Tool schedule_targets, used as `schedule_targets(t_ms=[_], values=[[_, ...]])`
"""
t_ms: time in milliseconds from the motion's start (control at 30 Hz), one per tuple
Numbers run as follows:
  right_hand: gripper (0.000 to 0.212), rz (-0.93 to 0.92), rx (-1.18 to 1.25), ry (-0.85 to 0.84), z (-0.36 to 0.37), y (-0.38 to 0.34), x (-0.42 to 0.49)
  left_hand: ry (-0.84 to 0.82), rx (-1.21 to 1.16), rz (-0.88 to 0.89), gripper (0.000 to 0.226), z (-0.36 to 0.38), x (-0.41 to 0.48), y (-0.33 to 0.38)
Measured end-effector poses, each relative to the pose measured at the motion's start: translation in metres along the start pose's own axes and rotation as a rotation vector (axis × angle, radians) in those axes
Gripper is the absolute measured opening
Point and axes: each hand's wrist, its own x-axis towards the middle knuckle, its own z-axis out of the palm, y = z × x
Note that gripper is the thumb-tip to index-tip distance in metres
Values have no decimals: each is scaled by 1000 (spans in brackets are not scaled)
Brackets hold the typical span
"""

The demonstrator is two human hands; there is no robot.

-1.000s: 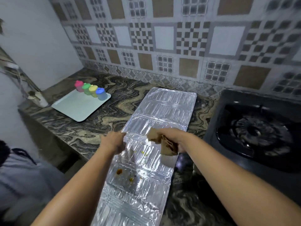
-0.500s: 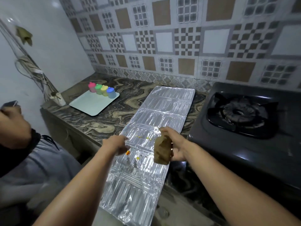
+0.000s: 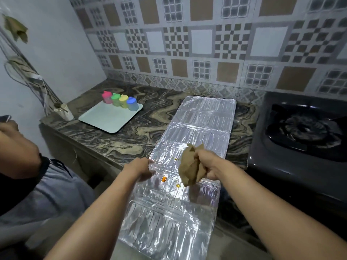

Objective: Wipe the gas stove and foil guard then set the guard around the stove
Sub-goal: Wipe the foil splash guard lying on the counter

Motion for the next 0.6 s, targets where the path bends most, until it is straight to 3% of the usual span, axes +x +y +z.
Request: schedule_targets(t_ms=[133,200,467,600], values=[[18,-93,-143,182,16,-6,24,-12,-26,40,57,-5,25,-22],[27,-130,-195,211,22,-10,30,-28,-53,79,59,-6,33,-26],[20,-161,-209,201,35,-23,70,11,-24,165,65,12,67,-31],[31,-159,-227,212,52,-24,99,74,-52,228,44,26,82,-28]])
